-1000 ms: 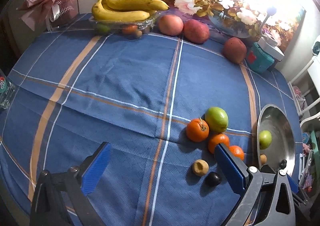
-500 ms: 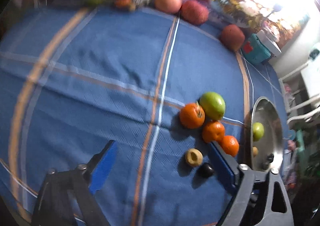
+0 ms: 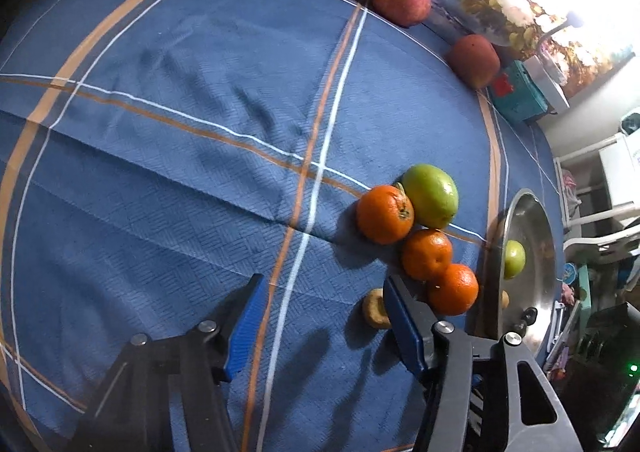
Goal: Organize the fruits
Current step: 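Grasp a second kiwi with the left tool while the right tool grasps a dark plum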
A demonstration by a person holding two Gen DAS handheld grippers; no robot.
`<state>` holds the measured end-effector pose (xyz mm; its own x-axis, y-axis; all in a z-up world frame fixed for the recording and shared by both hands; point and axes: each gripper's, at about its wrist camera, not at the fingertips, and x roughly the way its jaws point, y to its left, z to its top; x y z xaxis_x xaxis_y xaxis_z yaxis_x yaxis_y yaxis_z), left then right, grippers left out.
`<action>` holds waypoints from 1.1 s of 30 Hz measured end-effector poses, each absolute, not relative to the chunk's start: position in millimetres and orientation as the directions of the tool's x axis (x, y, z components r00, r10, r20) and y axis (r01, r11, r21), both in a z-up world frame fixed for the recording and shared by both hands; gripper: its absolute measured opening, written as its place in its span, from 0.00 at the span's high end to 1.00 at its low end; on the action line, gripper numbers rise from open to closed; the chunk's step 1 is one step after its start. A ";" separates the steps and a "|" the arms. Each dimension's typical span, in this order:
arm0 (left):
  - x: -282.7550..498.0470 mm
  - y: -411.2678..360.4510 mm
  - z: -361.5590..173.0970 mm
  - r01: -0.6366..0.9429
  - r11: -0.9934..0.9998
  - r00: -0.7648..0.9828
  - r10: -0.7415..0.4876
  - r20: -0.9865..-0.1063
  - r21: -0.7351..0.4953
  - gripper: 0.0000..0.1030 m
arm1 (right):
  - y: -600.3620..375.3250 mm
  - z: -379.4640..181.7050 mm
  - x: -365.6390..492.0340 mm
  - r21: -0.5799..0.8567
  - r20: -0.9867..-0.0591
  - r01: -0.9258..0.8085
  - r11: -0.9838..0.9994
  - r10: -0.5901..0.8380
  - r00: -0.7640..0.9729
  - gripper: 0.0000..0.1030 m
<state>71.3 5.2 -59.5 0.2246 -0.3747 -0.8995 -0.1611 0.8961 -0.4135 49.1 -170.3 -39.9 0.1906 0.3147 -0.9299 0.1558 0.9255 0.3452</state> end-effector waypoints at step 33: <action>69.6 -31.9 -38.7 -0.008 0.882 0.290 -0.449 -0.845 -0.472 0.77 | -211.3 -1.7 30.2 0.423 -0.888 0.256 0.869 0.342 0.309 0.75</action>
<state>69.6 -31.9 -38.7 0.2899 -0.4493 -0.8451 -0.0080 0.8818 -0.4715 30.2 -211.3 -1.7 0.3088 0.3416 -0.8876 0.2557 0.8691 0.4234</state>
